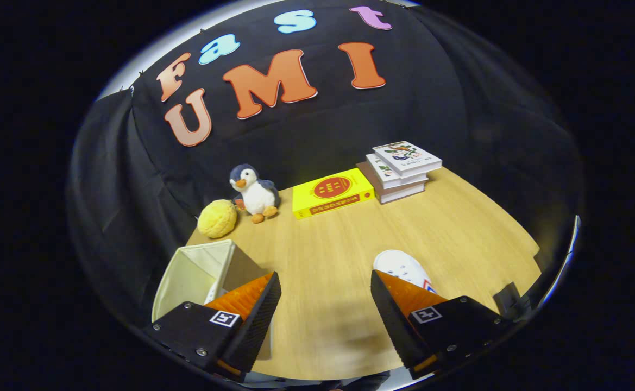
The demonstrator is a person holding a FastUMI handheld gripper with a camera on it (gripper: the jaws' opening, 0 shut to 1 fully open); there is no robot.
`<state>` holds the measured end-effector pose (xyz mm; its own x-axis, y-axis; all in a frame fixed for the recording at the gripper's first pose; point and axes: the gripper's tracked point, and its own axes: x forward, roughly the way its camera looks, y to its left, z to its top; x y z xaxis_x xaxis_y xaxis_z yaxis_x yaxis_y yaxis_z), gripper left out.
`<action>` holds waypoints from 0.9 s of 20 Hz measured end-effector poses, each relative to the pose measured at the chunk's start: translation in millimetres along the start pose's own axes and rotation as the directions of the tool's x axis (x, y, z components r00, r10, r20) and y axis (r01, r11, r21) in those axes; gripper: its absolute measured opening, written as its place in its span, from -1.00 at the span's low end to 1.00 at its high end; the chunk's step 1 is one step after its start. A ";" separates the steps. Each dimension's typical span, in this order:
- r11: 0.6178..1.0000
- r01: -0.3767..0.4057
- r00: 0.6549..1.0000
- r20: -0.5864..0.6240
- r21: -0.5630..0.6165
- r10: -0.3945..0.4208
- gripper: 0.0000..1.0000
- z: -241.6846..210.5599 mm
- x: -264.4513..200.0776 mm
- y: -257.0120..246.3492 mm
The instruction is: Open the storage box then place both shoes into the box .Put the left shoe in first, then the right shoe, with the right side of both shoes facing outward in a uniform manner.
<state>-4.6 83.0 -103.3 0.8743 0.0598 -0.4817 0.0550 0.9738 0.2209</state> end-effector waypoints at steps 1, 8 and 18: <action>1.000 0.025 1.000 -0.005 -0.008 -0.025 0.97 -1.4 1.5 -18.4; 0.992 0.123 0.989 -0.083 -0.016 -0.124 0.92 -40.4 23.8 -115.7; 0.998 0.070 0.968 -0.239 -0.008 -0.070 0.70 -107.4 65.6 -148.1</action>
<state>-7.2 -33.7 -258.7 0.7274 0.0425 -0.6849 0.1120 0.9773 0.1797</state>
